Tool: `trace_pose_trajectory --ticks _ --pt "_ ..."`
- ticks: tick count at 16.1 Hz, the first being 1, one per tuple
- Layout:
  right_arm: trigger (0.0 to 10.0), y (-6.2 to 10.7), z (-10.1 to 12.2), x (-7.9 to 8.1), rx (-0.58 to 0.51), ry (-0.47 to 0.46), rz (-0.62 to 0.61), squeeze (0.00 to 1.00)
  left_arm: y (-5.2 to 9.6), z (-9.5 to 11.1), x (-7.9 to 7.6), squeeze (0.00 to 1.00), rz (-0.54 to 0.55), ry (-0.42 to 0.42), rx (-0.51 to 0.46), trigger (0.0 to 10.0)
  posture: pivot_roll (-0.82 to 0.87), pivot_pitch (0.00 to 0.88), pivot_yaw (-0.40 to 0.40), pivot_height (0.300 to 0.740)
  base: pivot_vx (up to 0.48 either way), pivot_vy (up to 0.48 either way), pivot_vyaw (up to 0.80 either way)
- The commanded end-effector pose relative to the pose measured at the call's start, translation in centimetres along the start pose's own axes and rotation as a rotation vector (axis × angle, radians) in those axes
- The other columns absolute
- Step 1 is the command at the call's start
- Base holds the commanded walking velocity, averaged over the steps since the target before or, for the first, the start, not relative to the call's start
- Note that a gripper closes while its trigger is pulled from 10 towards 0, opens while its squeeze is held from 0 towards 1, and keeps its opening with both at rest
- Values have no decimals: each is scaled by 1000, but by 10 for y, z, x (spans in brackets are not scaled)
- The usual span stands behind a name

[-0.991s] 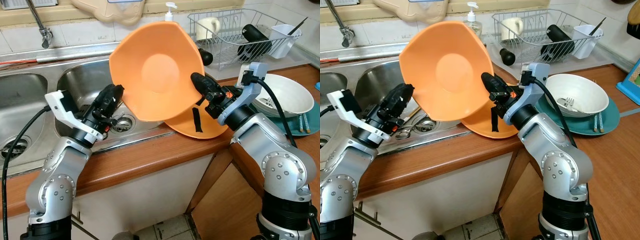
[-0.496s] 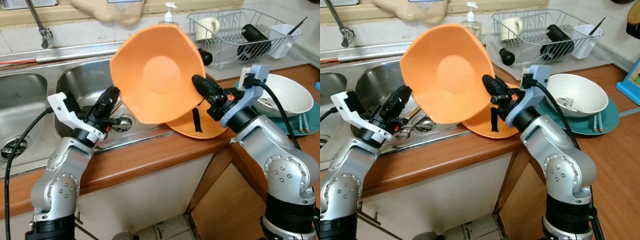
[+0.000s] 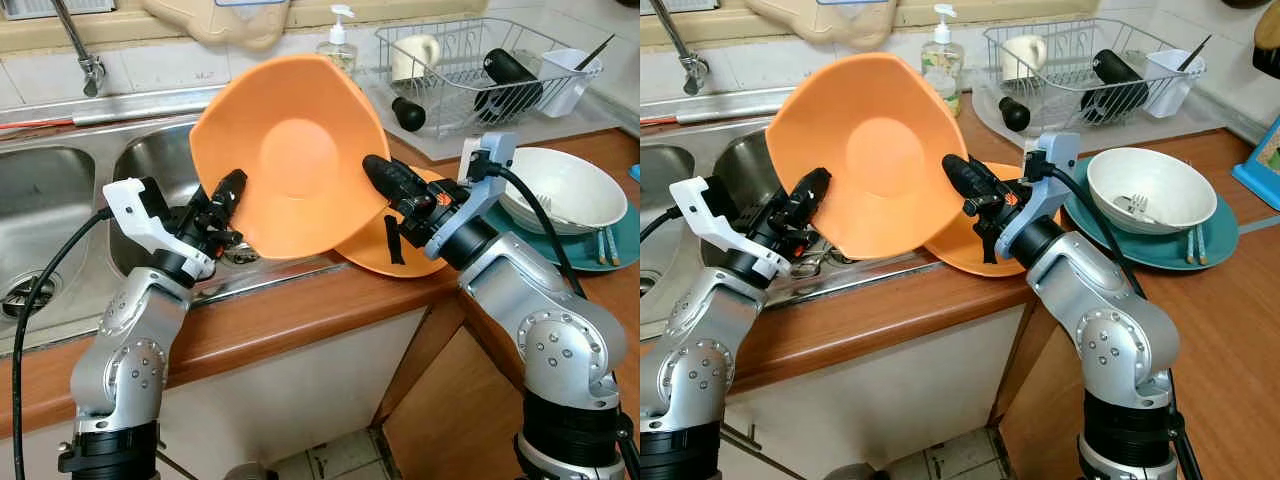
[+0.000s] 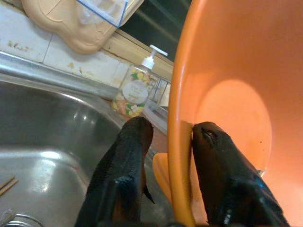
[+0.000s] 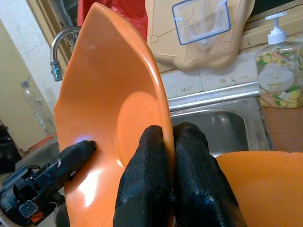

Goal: Kitchen organization

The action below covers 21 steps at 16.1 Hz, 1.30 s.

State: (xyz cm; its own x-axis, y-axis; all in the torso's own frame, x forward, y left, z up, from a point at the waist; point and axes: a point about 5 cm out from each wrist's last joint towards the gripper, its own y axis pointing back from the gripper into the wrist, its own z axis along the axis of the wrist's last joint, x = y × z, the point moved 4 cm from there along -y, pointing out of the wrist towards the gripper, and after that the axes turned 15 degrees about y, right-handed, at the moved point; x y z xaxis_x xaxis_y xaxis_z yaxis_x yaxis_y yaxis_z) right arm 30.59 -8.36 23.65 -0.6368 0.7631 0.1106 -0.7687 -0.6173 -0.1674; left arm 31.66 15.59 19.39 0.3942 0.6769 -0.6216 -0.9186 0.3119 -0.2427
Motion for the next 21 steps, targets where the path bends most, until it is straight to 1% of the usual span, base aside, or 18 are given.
trace_pose_trajectory --ticks 1,2,3,4,5,6,7,11,12,13,17,20,21 --pt "1725 1 19 8 -82 20 43 0 0 -6 3 1000 18 -2 22 10000 -71 0 32 740 0 0 0" --pt "1765 1 19 8 -81 22 43 0 0 -8 -1 1000 -11 30 35 10000 -71 0 32 740 0 0 0" --pt "1843 1 19 7 -81 23 41 0 0 -9 -4 871 -25 43 38 8275 -71 0 31 740 0 0 0" --pt "1961 1 19 7 -79 23 39 0 0 -9 -4 380 -23 42 33 3922 -71 0 31 740 0 0 0" --pt "2235 1 18 6 -77 24 36 0 0 -7 -4 0 -23 47 20 0 -71 0 31 740 0 0 0" --pt "2353 1 18 6 -75 24 33 0 0 -5 -4 0 -22 56 5 0 -70 0 30 740 0 0 0" --pt "2824 1 18 5 -74 24 31 0 0 -3 -4 0 -23 64 -5 0 -69 0 29 740 0 0 0" --pt "3647 1 16 3 -66 26 22 0 1 -4 -4 0 -33 72 -2 0 -69 0 28 740 0 0 0" --pt "5608 1 15 2 -56 30 15 0 1 -4 -5 0 -38 77 -2 0 -68 0 26 740 0 0 0" --pt "10000 0 13 0 -47 36 3 0 1 -3 -6 0 -42 84 -7 0 -66 0 26 740 0 0 0" --pt "10000 1 11 -2 -35 44 -9 0 1 -4 -8 0 -50 88 -8 0 -66 0 29 740 0 0 0" --pt "10000 1 8 -4 -24 50 -30 0 0 -3 -10 0 -48 103 -26 0 -68 0 27 740 0 0 0" --pt "10000 2 7 -5 -21 48 -38 361 0 0 -10 0 -48 112 -41 0 -69 0 24 740 0 0 0"
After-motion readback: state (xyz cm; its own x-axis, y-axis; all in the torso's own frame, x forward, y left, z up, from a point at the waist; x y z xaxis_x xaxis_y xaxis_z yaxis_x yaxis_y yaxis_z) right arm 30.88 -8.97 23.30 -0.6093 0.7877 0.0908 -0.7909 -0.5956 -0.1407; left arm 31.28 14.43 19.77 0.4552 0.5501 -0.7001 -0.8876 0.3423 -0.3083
